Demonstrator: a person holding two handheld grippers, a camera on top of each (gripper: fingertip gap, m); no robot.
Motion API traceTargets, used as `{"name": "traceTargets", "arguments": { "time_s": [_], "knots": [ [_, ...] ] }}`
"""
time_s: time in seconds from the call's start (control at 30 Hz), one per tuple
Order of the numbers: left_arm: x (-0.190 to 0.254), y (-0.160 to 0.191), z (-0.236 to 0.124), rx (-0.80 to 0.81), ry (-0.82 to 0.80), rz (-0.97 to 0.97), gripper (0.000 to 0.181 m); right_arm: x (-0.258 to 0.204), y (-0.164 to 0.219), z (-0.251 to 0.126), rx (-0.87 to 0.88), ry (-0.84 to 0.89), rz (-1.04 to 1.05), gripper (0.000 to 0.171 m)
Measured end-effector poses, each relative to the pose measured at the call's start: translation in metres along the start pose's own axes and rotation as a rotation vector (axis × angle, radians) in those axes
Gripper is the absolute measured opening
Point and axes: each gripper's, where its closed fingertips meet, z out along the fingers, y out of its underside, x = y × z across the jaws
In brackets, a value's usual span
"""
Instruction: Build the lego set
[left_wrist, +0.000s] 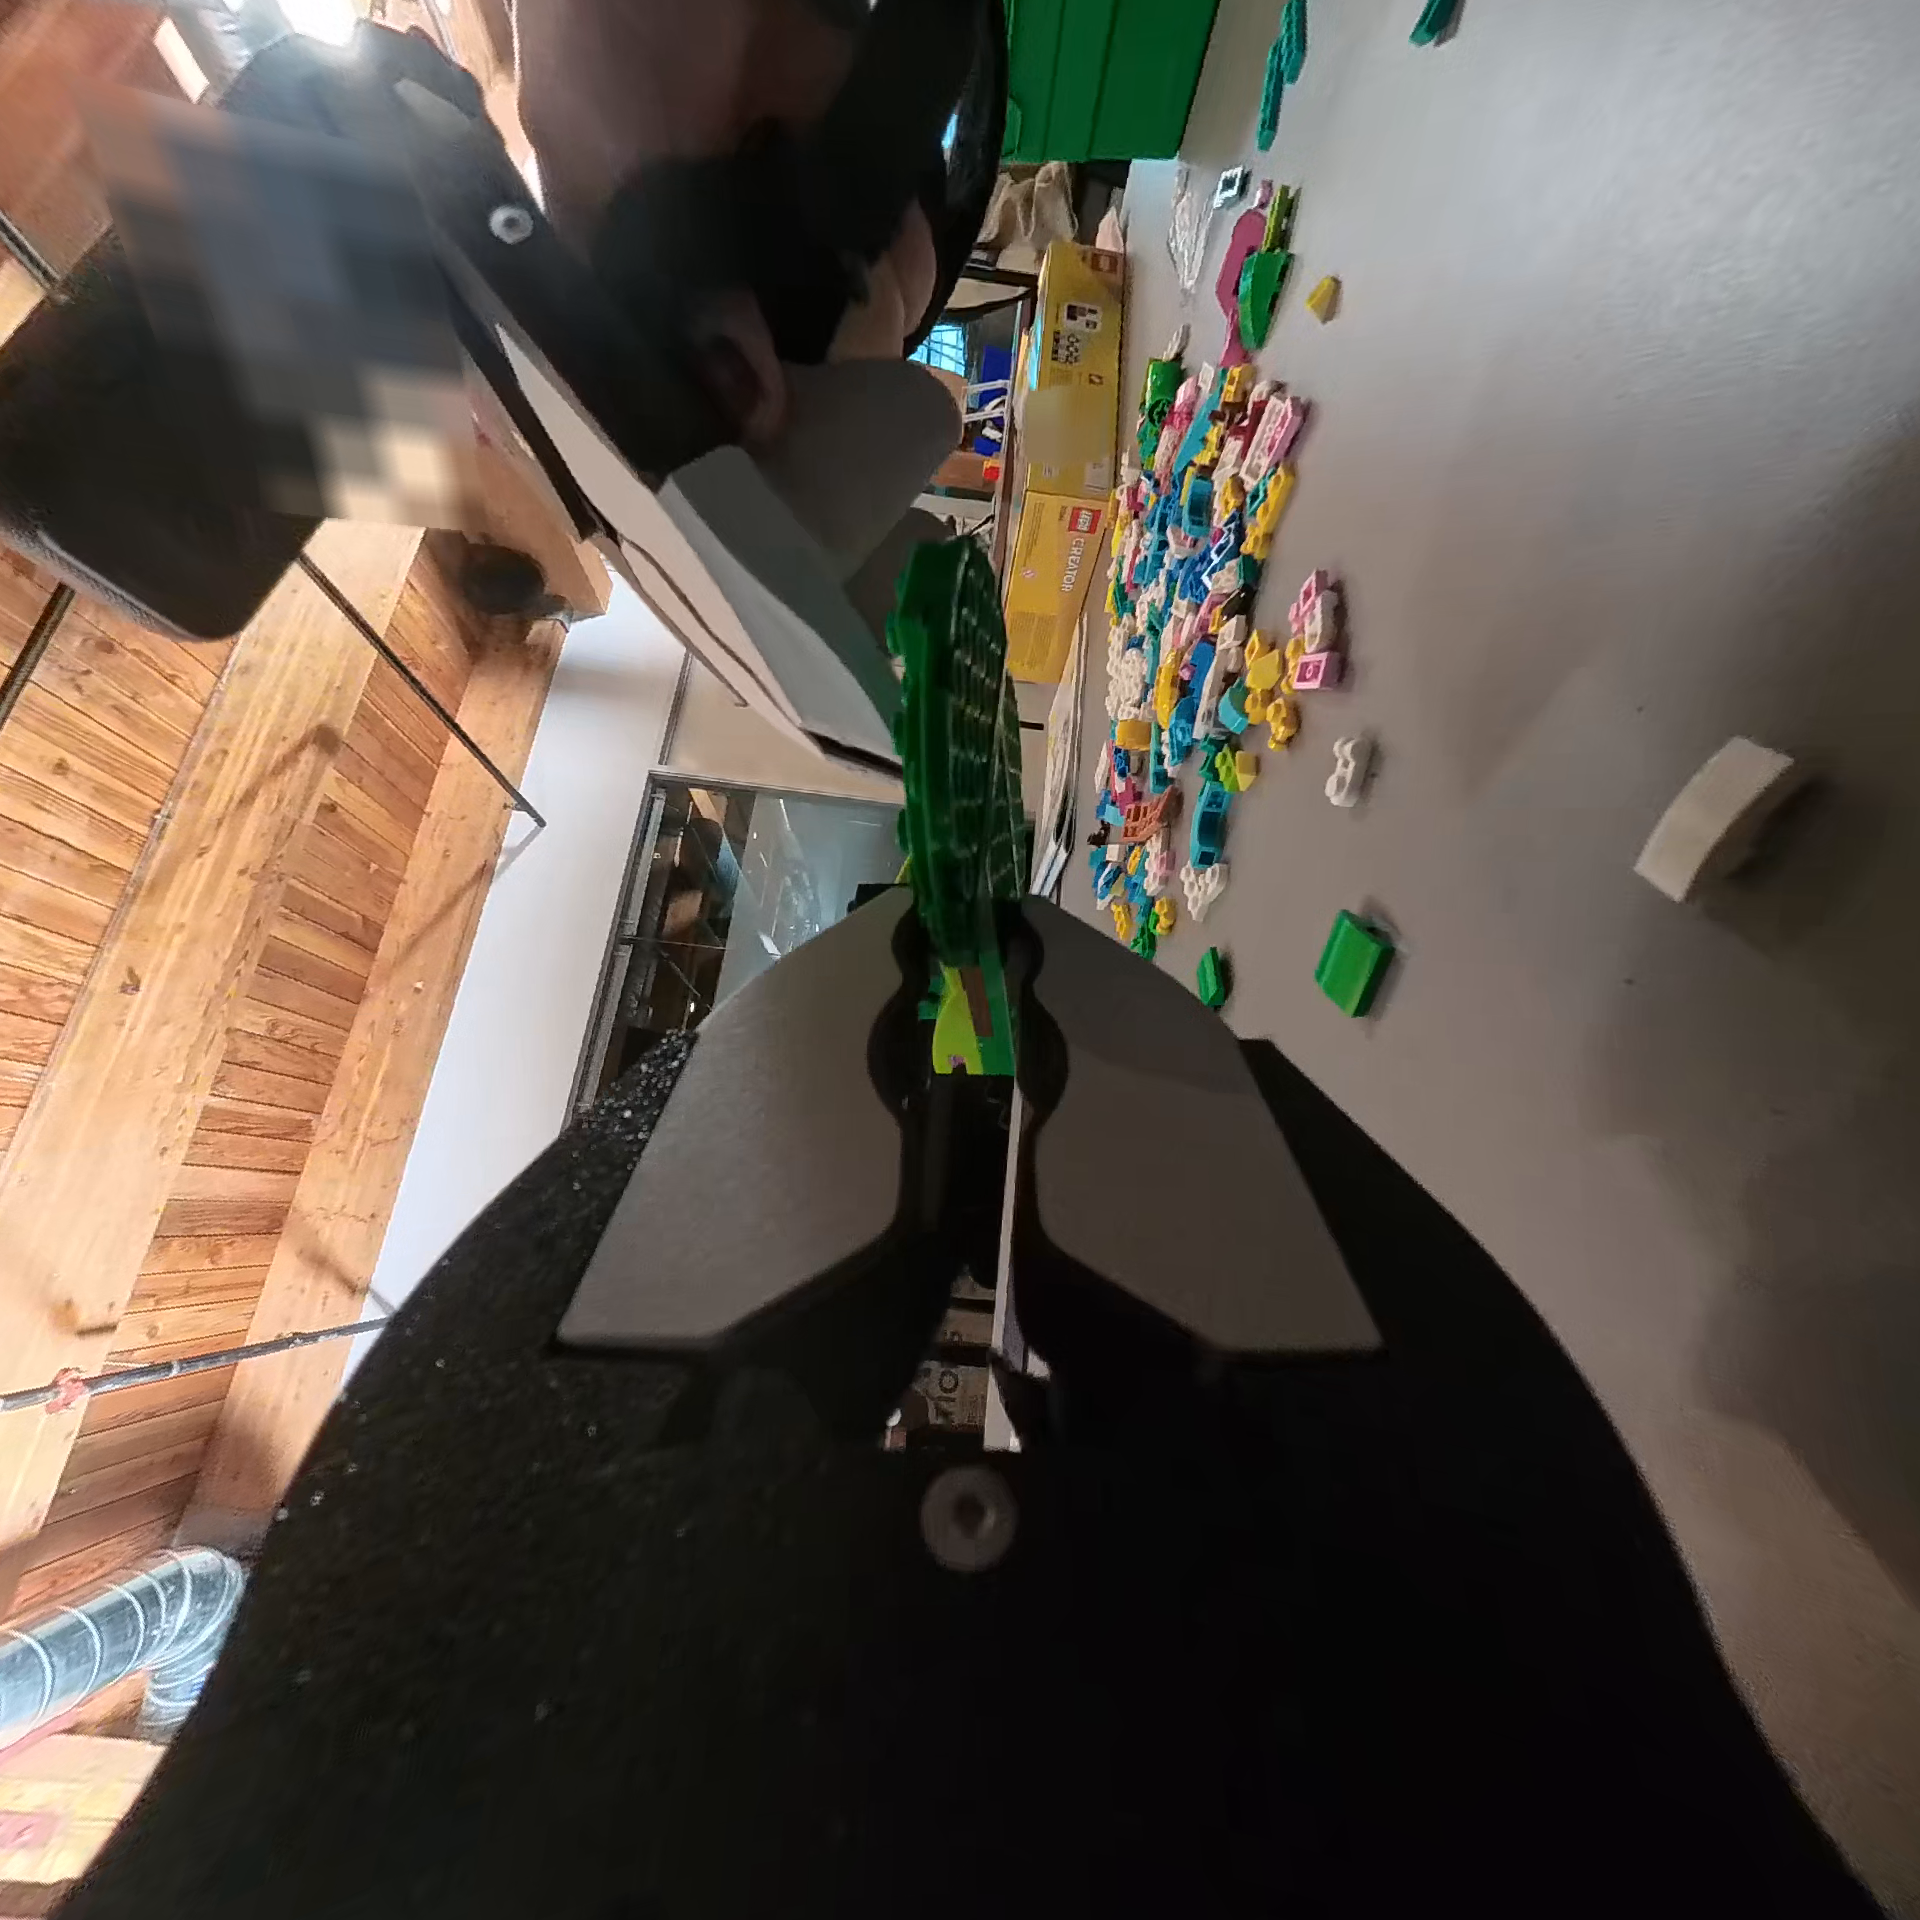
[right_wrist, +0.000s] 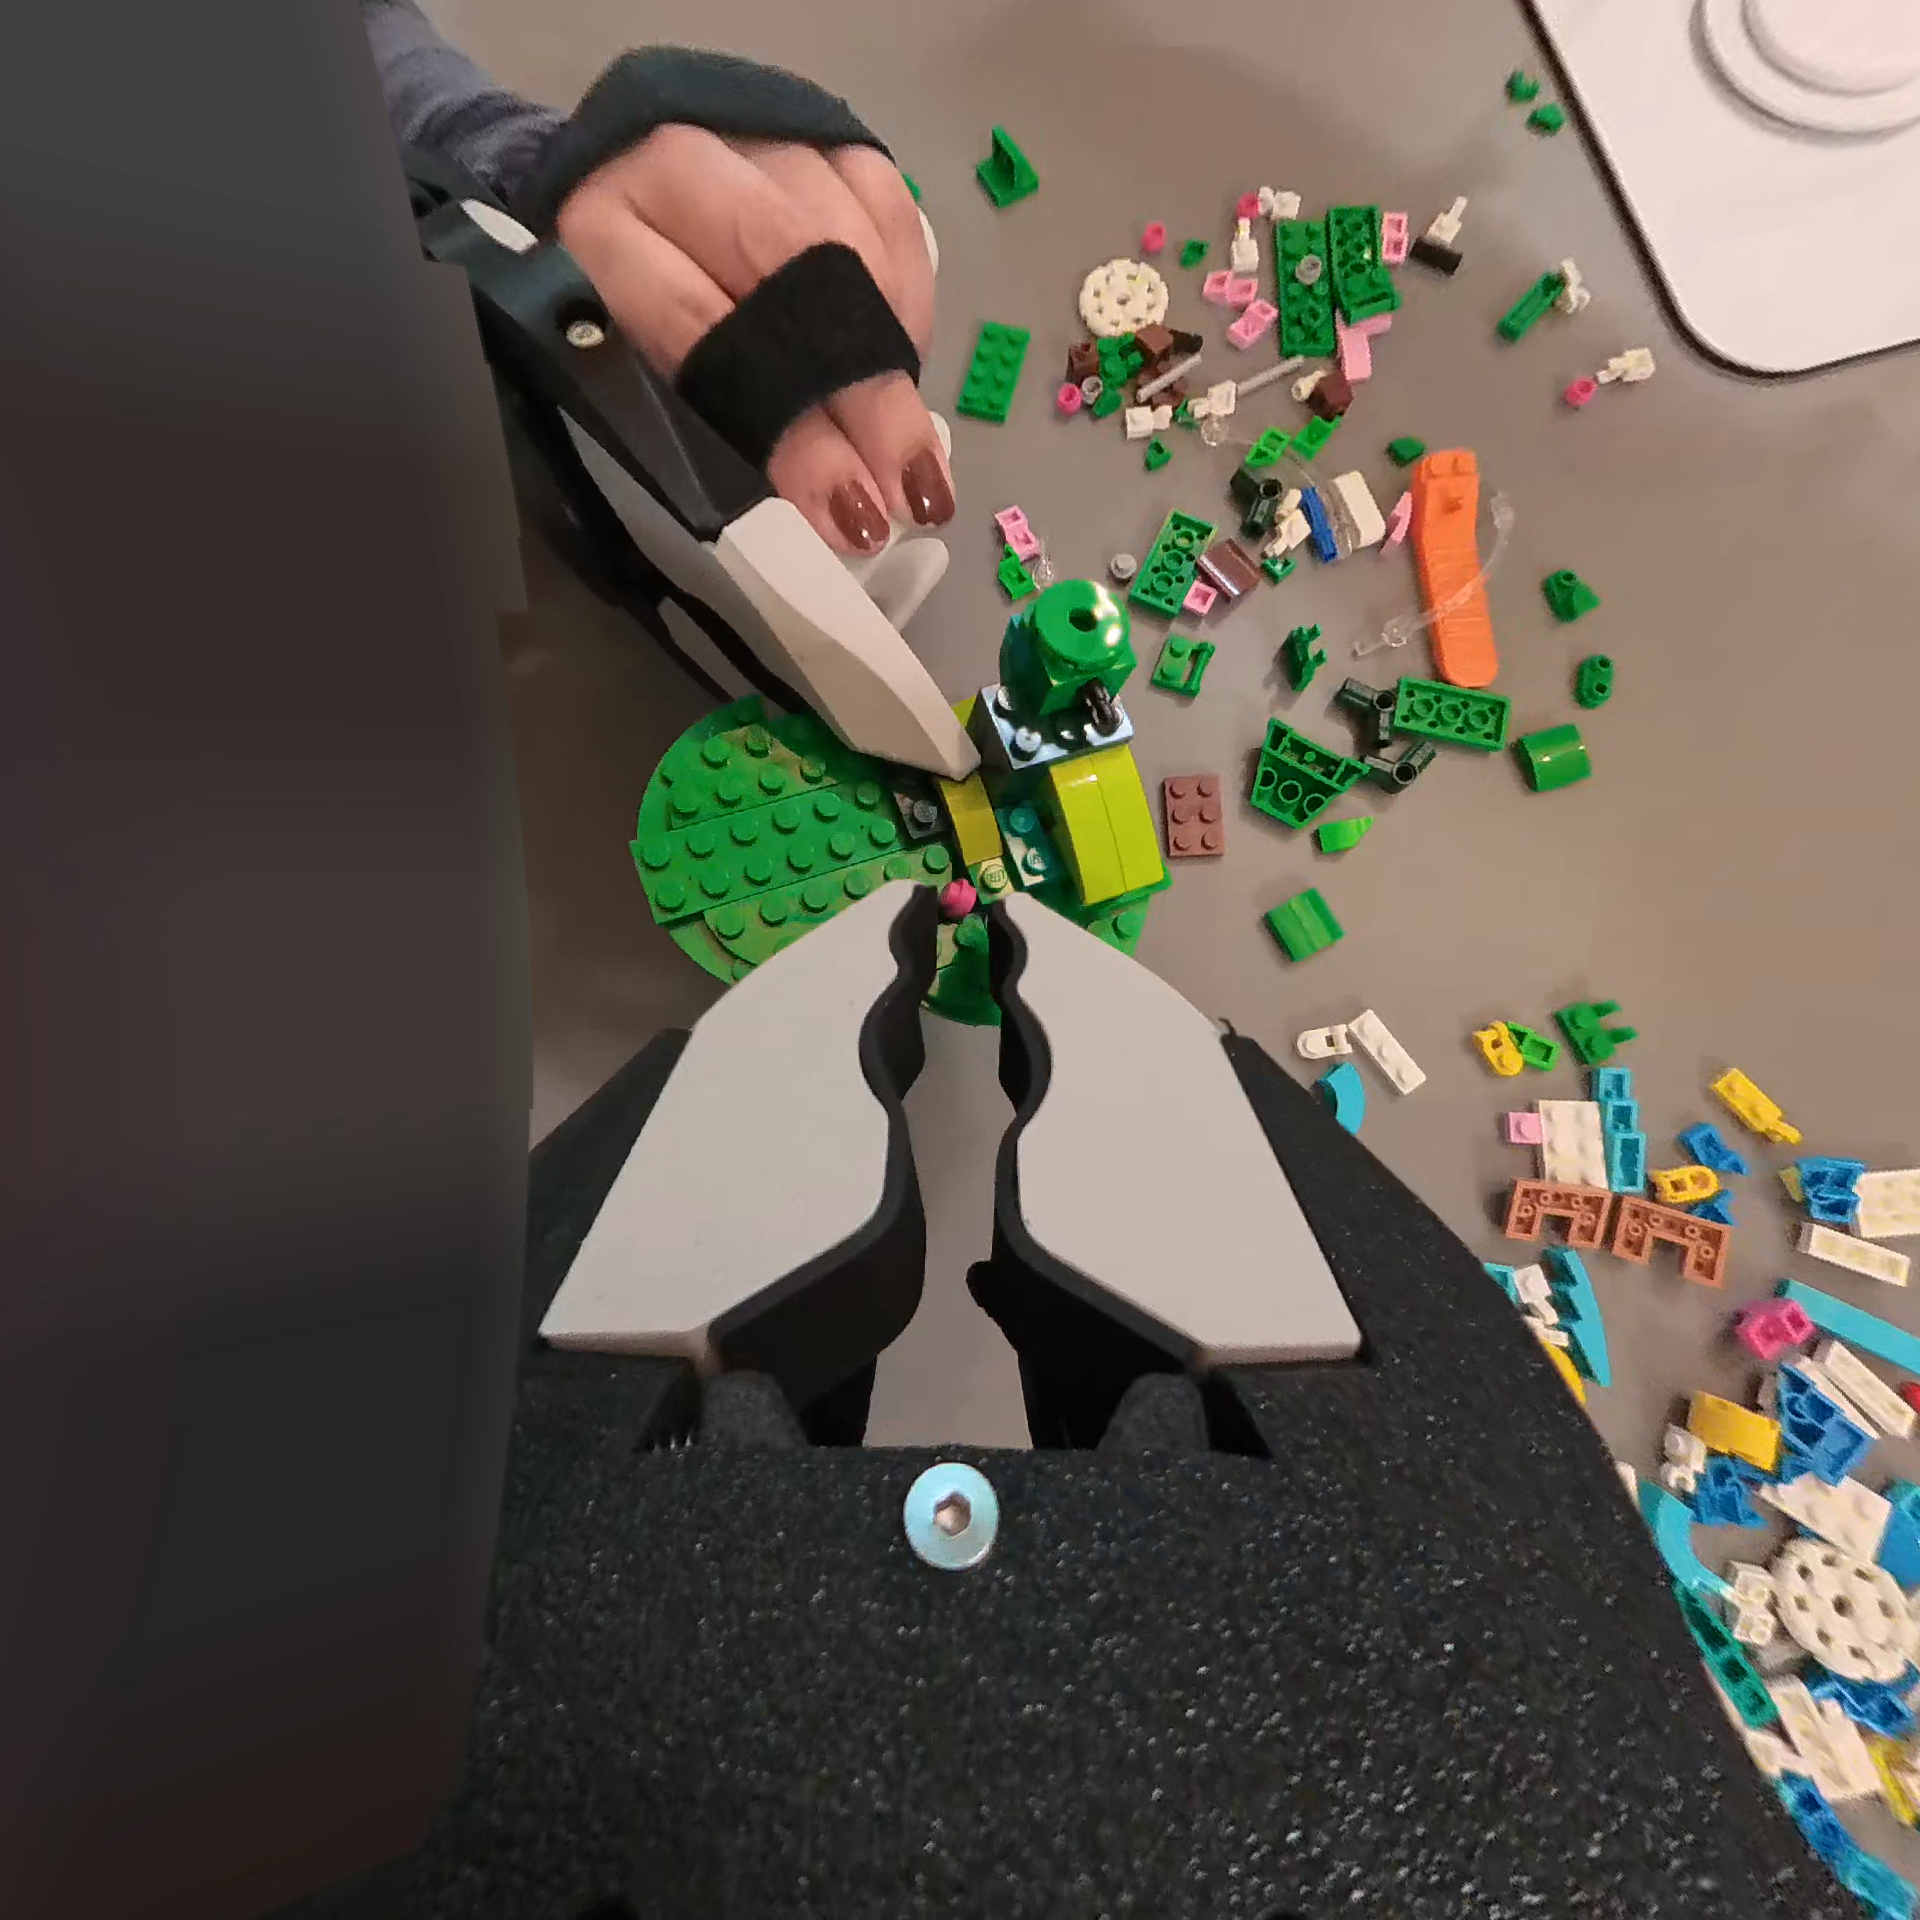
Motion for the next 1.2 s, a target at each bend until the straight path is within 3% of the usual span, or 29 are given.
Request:
{"name": "traceTargets", "arguments": {
  "time_s": [0.53,0.83,1.2],
  "knots": [
    [0.001,-0.004,-0.002,0.006,-0.014,0.036,0.013,-0.003,0.002,0.003,-0.034,-0.025,0.013,0.004],
    [0.002,-0.006,-0.004,0.013,-0.023,0.075,0.013,0.001,-0.013,0.001,0.116,-0.117,0.203,0.004],
    [0.003,-0.006,-0.004,0.013,-0.023,0.079,0.013,0.005,-0.014,0.006,0.147,-0.061,0.206,0.004]
  ]
}}
